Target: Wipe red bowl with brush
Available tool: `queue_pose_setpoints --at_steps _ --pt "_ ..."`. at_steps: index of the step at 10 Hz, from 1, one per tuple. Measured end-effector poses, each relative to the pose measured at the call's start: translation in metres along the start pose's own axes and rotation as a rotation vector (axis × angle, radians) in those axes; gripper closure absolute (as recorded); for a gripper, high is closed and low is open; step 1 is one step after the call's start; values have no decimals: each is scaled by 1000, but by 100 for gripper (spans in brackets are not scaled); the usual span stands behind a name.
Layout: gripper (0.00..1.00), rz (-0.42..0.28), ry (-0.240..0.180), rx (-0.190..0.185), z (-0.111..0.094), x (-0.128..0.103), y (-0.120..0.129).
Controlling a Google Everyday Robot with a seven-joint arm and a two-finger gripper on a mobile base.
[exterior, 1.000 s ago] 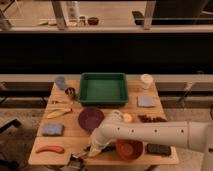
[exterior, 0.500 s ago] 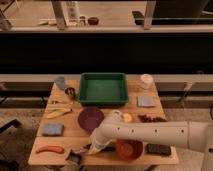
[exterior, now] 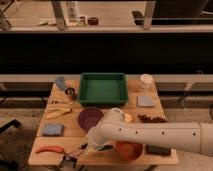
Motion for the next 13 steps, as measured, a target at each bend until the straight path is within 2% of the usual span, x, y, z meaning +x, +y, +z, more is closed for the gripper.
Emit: queue_pose_setpoints --at_steps 2,4,6,7,8,10,11,13 --pt "100 -57 -31 22 -37 -40 7" --pt "100 -134 -33 61 -77 -76 13" --pt "100 -183 -18 89 -116 -93 7" --pt "100 -193 -13 96 -131 -94 -1" --pt "100 -195 -9 100 -143 -88 -7" --pt "100 -179 -7 100 -163 -59 -24" --pt "100 -159 -1 102 -172 -28 -31" --pt "100 -138 14 104 -174 29 -35"
